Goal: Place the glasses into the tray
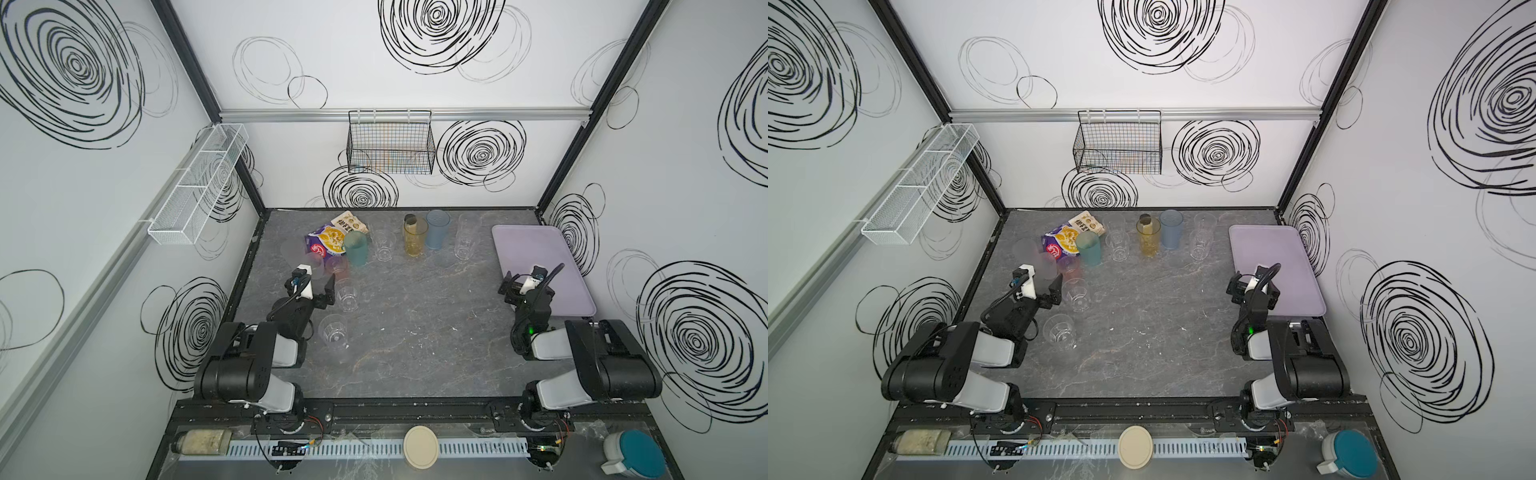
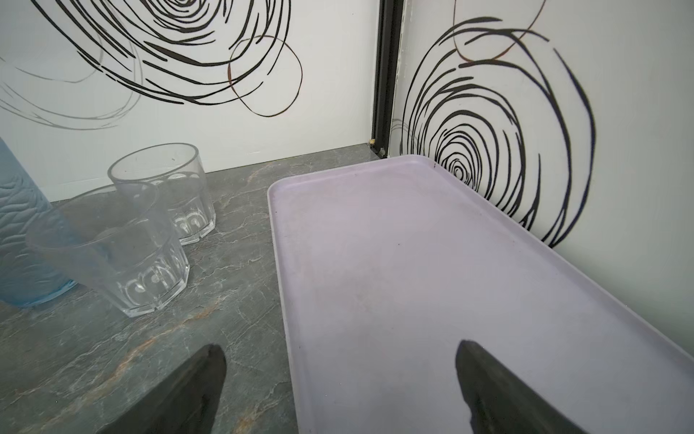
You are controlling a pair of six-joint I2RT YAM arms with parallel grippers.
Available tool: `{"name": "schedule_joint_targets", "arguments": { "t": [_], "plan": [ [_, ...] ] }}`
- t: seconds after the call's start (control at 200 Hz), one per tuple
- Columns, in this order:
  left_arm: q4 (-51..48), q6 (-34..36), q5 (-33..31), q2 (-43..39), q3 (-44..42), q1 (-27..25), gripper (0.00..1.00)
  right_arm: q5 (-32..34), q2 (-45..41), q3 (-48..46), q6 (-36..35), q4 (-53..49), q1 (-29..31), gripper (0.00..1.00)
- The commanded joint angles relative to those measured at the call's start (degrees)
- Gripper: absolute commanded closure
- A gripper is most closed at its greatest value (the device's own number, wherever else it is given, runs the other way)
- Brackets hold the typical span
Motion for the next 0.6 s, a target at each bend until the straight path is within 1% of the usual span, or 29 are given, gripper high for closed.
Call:
{"name": "schedule_joint_targets", "arguments": {
  "t": [0.0,0.095,0.595],
  "plan": [
    [5.25,0.21,2.21,0.65,0.13,0.65,0.04,0.89,-0.38,0.81,-0.71,1.51,0.19,0.0],
    [7.7,-0.55,3.31,0.97,-0.79,1.47,0.04,0.94,-0.43,0.81,-0.7,1.49,0.19,0.0],
    [7.81,-0.68,3.76,1.06,-0.75,1.74,0.04,0.88,-0.37,0.8,-0.67,1.46,0.23,0.0]
  ]
}}
